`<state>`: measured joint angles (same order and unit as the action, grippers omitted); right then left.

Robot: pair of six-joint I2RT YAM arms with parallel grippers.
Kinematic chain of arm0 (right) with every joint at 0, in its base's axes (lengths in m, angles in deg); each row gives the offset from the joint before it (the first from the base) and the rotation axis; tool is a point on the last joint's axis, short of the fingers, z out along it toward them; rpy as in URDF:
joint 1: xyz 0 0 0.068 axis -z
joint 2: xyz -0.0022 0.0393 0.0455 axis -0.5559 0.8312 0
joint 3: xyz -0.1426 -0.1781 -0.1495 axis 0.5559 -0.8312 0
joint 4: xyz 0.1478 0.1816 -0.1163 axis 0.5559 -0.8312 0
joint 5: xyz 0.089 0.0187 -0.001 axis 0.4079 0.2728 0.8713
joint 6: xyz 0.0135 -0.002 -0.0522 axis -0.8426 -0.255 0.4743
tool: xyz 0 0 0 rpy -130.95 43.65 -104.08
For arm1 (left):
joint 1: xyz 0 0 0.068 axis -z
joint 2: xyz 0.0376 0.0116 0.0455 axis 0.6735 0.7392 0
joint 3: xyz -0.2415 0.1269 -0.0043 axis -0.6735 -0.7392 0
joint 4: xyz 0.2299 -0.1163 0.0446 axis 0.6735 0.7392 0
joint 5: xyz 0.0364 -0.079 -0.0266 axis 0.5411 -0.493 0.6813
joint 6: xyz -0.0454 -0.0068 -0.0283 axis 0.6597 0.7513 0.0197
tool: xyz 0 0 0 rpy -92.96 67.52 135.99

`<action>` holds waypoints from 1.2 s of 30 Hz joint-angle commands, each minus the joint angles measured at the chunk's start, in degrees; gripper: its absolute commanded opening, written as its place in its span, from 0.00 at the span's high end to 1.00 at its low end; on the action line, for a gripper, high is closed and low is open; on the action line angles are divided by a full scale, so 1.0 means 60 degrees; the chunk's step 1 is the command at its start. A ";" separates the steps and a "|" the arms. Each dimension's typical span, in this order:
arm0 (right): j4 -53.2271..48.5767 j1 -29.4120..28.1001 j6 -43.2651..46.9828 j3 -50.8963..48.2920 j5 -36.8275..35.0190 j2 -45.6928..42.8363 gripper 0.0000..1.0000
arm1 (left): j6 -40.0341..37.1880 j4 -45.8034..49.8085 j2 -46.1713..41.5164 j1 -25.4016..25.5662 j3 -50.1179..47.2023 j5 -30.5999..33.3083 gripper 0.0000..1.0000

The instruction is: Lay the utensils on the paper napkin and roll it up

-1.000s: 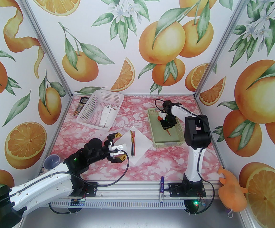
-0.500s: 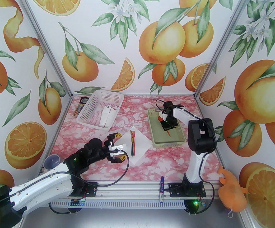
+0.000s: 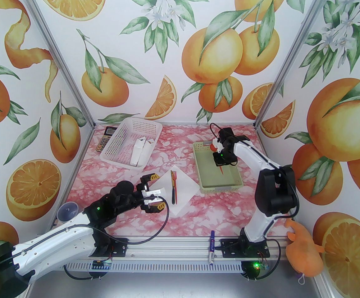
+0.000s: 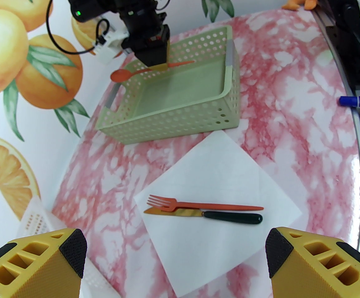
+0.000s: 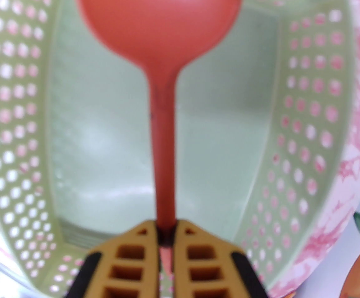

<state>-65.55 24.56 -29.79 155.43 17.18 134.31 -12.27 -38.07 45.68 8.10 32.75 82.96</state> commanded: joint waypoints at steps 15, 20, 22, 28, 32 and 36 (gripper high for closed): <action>0.0460 -0.1382 -0.3205 -0.0648 0.1887 -0.2712 0.90 | -0.0313 -0.0195 -0.0794 0.0060 0.0089 0.0601 0.00; 0.1027 -0.2414 -0.4047 -0.0950 0.1984 -0.3099 0.90 | -0.0273 -0.0227 -0.0882 0.0051 0.0095 0.0612 0.00; 0.1297 -0.2826 -0.4443 -0.1097 0.1942 -0.3111 0.90 | -0.0258 -0.0240 -0.0892 0.0060 0.0096 0.0593 0.00; 0.2107 -0.3731 -0.5306 -0.1550 0.1802 -0.2904 0.90 | -0.0221 -0.0215 -0.1009 0.0056 0.0097 0.0563 0.00; 0.2437 -0.4094 -0.5614 -0.1784 0.1722 -0.2709 0.90 | -0.0214 -0.0213 -0.1057 0.0075 0.0096 0.0528 0.00; 0.2576 -0.4335 -0.5788 -0.1939 0.1736 -0.2480 0.90 | -0.0214 -0.0193 -0.1066 0.0067 0.0109 0.0506 0.00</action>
<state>-52.72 -0.44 -62.16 144.55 27.57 118.01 -13.32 -38.56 39.86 8.10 32.75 86.13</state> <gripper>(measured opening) 0.096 0.999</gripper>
